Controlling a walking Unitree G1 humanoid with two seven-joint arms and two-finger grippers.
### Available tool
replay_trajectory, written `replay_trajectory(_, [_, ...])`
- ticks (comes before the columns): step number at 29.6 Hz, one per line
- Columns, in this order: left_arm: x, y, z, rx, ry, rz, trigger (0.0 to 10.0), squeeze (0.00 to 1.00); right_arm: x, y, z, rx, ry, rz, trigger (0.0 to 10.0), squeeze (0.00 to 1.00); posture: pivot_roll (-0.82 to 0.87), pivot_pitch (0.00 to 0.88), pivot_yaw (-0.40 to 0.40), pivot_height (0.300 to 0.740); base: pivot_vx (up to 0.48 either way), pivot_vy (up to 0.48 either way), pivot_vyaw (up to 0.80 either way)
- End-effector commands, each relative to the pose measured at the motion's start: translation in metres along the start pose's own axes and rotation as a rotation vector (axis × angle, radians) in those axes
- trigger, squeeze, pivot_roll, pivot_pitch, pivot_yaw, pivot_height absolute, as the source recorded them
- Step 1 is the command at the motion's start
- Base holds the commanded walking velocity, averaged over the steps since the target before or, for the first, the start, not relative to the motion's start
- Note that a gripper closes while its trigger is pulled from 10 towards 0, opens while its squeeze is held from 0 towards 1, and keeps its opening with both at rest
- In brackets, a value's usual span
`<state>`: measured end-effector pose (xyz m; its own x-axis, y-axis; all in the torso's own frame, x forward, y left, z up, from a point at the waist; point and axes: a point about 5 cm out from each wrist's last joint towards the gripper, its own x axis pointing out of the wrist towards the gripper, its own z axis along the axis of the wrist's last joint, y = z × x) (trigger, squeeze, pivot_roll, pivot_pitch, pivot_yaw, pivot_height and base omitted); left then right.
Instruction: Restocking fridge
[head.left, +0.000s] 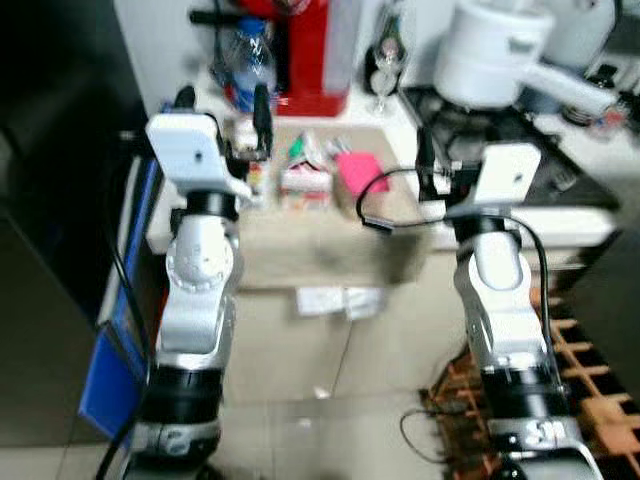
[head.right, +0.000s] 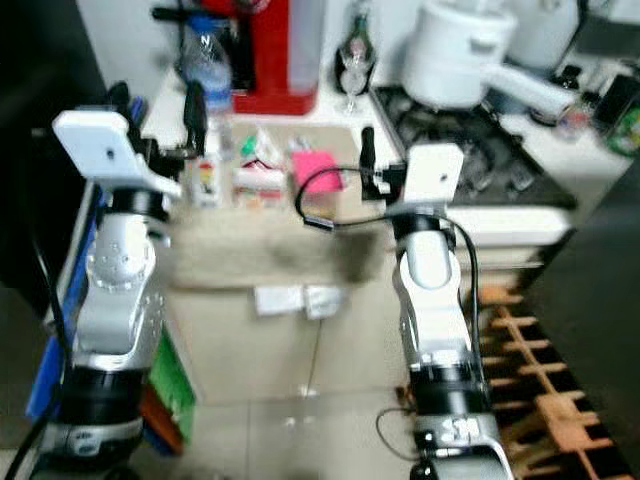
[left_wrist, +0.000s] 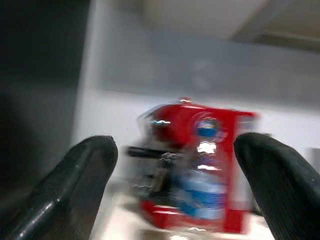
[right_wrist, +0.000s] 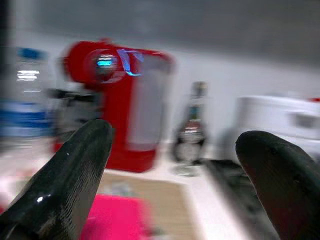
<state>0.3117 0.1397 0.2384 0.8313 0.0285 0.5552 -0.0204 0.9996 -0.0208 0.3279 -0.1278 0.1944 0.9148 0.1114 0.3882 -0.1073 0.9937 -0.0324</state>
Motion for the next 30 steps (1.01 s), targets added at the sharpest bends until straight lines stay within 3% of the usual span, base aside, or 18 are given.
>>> replay_trajectory(1, [0.001, -0.007, 0.005, -0.003, -0.019, -0.011, 10.0, 0.0, 0.001, -0.007, 0.009, 0.029, -0.016, -0.017, 10.0, 0.0, -0.03, 0.0, -0.05, 0.74, 0.0, 0.0, 0.0])
replay_trajectory(4, [0.002, -0.003, 0.002, -0.02, 0.016, 0.004, 10.0, 0.0, -0.006, -0.006, 0.008, 0.058, 0.027, -0.011, 10.0, 0.0, -0.03, 0.0, -0.054, 0.74, 0.0, 0.0, 0.0])
replay_trajectory(7, [-0.001, -0.001, -0.003, -0.023, 0.053, 0.008, 10.0, 0.0, -0.025, -0.005, 0.002, 0.057, 0.076, 0.01, 10.0, 0.0, -0.03, 0.0, -0.055, 0.74, 0.0, 0.0, 0.0])
replay_trajectory(18, [-0.003, -0.009, -0.01, -0.043, 0.104, -0.034, 10.0, 0.0, -0.032, -0.023, -0.016, 0.055, 0.2, -0.093, 10.0, 0.0, -0.04, 0.0, -0.047, 0.74, 0.0, 0.0, 0.0])
replay_trajectory(24, [-0.014, -0.001, -0.013, 0.042, 0.144, -0.056, 10.0, 0.0, -0.035, -0.021, -0.005, 0.021, 0.169, -0.064, 10.0, 0.0, -0.03, 0.0, -0.046, 0.74, 0.0, 0.0, 0.0])
replay_trajectory(26, [-0.054, 0.018, -0.019, 0.085, 0.265, -0.112, 10.0, 0.0, -0.065, -0.018, 0.014, -0.077, 0.112, 0.008, 10.0, 0.0, -0.04, 0.0, -0.044, 0.74, 0.0, 0.0, 0.0])
replay_trajectory(27, [-0.054, 0.018, -0.019, 0.085, 0.265, -0.112, 10.0, 0.0, -0.065, -0.018, 0.014, -0.077, 0.112, 0.008, 10.0, 0.0, -0.04, 0.0, -0.044, 0.74, 0.0, 0.0, 0.0])
replay_trajectory(28, [-0.072, 0.023, -0.023, 0.09, 0.343, -0.128, 10.0, 0.0, -0.075, -0.019, 0.019, -0.095, 0.104, 0.016, 10.0, 0.0, -0.04, 0.0, -0.042, 0.74, 0.0, 0.0, 0.0])
replay_trajectory(29, [-0.1, 0.029, -0.027, 0.085, 0.462, -0.148, 10.0, 0.0, -0.089, -0.025, 0.023, -0.115, 0.096, 0.0, 10.0, 0.0, -0.04, 0.0, -0.044, 0.74, 0.0, 0.0, 0.0])
replay_trajectory(30, [-0.112, 0.03, -0.022, 0.088, 0.503, -0.167, 10.0, 0.0, -0.098, -0.033, 0.023, -0.121, 0.111, -0.036, 10.0, 0.0, -0.04, 0.0, -0.044, 0.74, 0.0, 0.0, 0.0])
